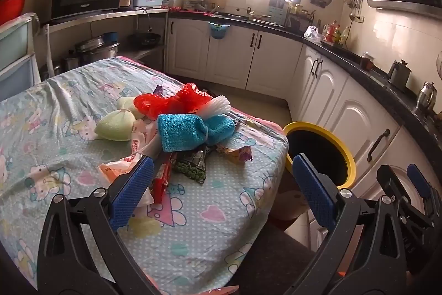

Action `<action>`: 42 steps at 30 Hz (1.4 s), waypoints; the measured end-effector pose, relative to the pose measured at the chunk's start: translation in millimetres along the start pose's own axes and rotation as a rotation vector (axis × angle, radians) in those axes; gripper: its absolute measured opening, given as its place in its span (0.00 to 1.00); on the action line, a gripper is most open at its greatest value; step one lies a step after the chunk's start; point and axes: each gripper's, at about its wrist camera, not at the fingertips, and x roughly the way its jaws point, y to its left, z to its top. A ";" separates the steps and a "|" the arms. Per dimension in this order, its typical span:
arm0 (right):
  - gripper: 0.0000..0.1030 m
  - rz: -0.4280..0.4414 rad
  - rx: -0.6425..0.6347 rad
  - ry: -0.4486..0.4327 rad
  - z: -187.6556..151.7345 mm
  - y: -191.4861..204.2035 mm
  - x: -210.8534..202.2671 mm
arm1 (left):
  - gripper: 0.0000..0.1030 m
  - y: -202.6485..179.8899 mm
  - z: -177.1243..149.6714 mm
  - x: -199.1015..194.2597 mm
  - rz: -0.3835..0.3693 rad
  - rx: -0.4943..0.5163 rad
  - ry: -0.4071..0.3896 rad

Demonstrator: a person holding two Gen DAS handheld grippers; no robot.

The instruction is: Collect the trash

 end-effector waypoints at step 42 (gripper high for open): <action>0.94 -0.001 0.013 0.023 -1.4 -2.9 2.2 | 0.90 -4.6 1.5 -4.9 -0.010 0.019 -0.017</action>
